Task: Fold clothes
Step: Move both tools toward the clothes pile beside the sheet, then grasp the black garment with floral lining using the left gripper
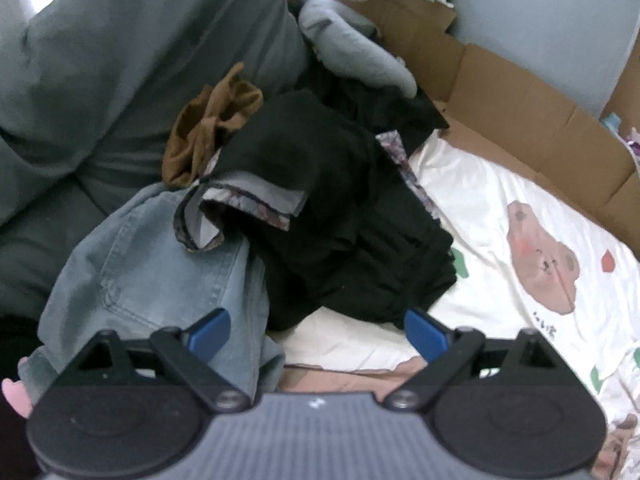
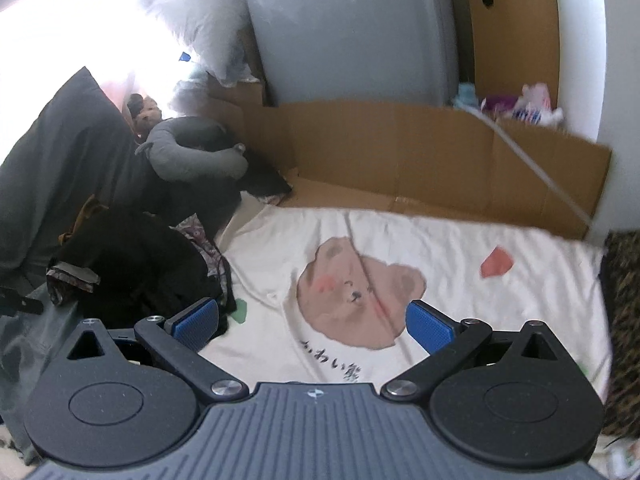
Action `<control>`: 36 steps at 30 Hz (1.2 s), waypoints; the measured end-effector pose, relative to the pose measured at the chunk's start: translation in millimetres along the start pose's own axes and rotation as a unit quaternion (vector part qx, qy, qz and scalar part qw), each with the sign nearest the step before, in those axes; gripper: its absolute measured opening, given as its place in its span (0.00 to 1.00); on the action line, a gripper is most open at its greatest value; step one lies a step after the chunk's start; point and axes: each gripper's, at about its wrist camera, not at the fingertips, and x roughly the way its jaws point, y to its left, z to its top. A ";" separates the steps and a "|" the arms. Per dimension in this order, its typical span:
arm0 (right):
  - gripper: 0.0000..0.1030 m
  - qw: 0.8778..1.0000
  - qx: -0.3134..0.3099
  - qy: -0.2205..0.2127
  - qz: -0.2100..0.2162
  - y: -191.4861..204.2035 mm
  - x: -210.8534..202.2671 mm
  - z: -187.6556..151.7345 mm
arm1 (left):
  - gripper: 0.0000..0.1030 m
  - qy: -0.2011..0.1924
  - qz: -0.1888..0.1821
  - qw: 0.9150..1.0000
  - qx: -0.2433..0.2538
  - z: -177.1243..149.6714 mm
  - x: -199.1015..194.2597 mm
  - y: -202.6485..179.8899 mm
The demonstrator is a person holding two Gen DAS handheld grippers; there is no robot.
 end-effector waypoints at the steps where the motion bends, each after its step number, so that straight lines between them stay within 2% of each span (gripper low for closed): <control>1: 1.00 1.000 0.006 0.007 0.004 -0.9 4.3 -4.5 | 0.93 0.002 -0.002 1.000 0.004 -0.5 5.9 -0.5; 5: 1.00 0.999 0.029 0.033 0.018 -4.4 21.5 -22.3 | 0.92 0.008 -0.004 1.000 0.018 -0.3 28.1 -2.7; 10: 1.00 0.997 0.036 0.055 0.031 -4.2 39.6 -43.2 | 0.92 -0.008 -0.006 1.000 0.013 3.9 43.0 -4.5; 14: 1.00 0.997 0.039 0.056 0.023 -2.8 50.9 -57.3 | 0.83 -0.022 -0.009 0.999 0.023 12.6 53.2 -5.7; 19: 1.00 0.996 0.052 0.069 0.015 -7.1 63.1 -72.7 | 0.81 -0.027 -0.016 0.999 0.019 23.0 64.8 1.0; 23: 1.00 0.995 0.067 0.076 0.011 -13.4 65.4 -76.7 | 0.80 -0.042 0.025 0.999 0.009 32.3 67.6 14.2; 28: 1.00 0.992 0.094 0.083 0.010 -19.8 67.0 -79.7 | 0.80 -0.059 0.054 0.997 -0.021 44.4 62.2 40.8; 36: 1.00 0.990 0.101 0.099 0.025 -15.1 68.2 -84.8 | 0.91 -0.070 0.085 0.993 -0.033 66.2 75.4 68.4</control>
